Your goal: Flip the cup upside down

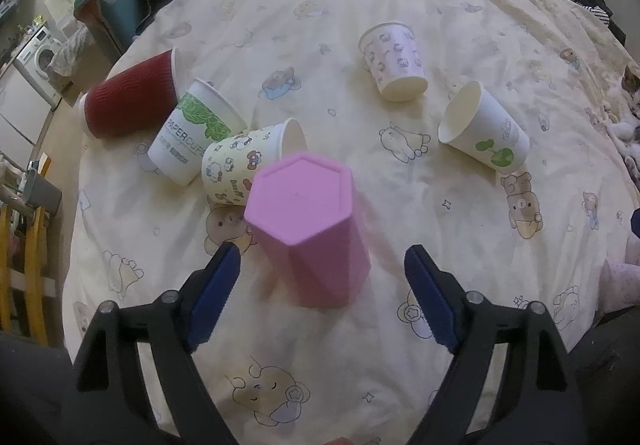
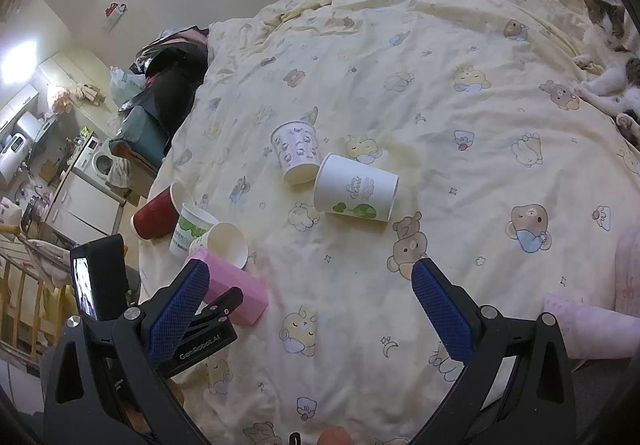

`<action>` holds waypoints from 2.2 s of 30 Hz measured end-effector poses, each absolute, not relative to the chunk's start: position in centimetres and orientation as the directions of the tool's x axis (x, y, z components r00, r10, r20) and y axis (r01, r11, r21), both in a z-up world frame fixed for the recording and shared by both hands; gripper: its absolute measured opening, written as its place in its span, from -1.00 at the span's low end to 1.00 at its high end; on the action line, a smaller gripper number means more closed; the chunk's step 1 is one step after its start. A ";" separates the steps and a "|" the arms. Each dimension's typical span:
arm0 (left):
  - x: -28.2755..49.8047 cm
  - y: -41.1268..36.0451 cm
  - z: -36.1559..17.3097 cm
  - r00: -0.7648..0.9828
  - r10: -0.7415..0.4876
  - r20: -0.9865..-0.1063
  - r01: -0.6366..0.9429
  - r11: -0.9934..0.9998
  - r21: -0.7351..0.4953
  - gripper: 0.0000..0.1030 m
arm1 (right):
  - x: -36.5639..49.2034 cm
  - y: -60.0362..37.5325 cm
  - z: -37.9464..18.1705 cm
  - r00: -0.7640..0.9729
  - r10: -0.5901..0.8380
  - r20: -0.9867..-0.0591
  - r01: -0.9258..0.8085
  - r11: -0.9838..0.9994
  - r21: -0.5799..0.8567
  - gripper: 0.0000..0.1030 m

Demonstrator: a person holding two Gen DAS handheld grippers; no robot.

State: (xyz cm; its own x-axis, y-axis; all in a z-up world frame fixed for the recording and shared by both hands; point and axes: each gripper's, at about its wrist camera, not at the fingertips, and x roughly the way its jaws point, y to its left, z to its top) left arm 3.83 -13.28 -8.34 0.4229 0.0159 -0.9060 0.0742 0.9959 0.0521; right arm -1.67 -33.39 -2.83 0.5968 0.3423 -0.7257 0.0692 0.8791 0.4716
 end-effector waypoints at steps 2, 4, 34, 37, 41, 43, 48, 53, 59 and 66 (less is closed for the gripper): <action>3.7 -13.2 -8.2 0.427 0.026 -0.904 0.068 0.996 0.060 0.59 | -1.7 -33.4 -2.8 0.597 0.342 -0.726 0.070 0.879 0.472 1.00; 3.6 -13.0 -8.0 0.440 0.039 -0.897 0.060 0.996 0.073 0.59 | -1.7 -33.3 -2.8 0.597 0.341 -0.726 0.069 0.880 0.470 1.00; -9.0 -1.1 0.9 0.696 0.014 -0.718 -0.032 0.999 -0.012 1.00 | -8.3 -24.6 0.4 0.676 0.336 -0.655 -0.176 0.938 0.300 1.00; -10.0 -1.1 0.5 0.711 0.007 -0.703 -0.035 0.999 -0.025 1.00 | -9.5 -23.1 -0.7 0.670 0.319 -0.670 -0.196 0.947 0.255 1.00; -10.6 -1.4 -0.1 0.729 0.026 -0.684 -0.043 0.999 -0.008 1.00 | -10.5 -21.7 -1.7 0.686 0.304 -0.661 -0.210 0.953 0.220 1.00; -10.6 -1.4 -0.3 0.731 0.035 -0.682 -0.056 0.998 -0.008 1.00 | -10.6 -21.5 -1.8 0.701 0.295 -0.650 -0.212 0.955 0.206 1.00; -10.3 -0.8 -0.7 0.726 0.029 -0.687 -0.071 0.997 -0.034 1.00 | -10.2 -21.6 -1.9 0.719 0.272 -0.639 -0.191 0.962 0.195 1.00; -10.5 -0.9 -0.6 0.734 0.035 -0.679 -0.071 0.997 -0.026 1.00 | -10.3 -21.7 -1.9 0.729 0.261 -0.633 -0.191 0.965 0.177 1.00; -10.6 -1.0 -0.5 0.736 0.031 -0.677 -0.066 0.997 -0.026 1.00 | -10.3 -21.8 -1.8 0.738 0.244 -0.629 -0.179 0.970 0.166 1.00; -10.4 -1.2 -0.7 0.735 0.028 -0.678 -0.059 0.998 -0.023 1.00 | -10.2 -21.8 -1.8 0.740 0.243 -0.628 -0.177 0.970 0.167 1.00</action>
State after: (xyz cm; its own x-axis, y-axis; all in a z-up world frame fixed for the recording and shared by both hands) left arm -10.41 -1.21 -0.68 0.7349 0.0277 -0.6776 -0.0585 0.9980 -0.0227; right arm -10.25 -21.83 -1.77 0.7397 0.2428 -0.6276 -0.1770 0.9700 0.1667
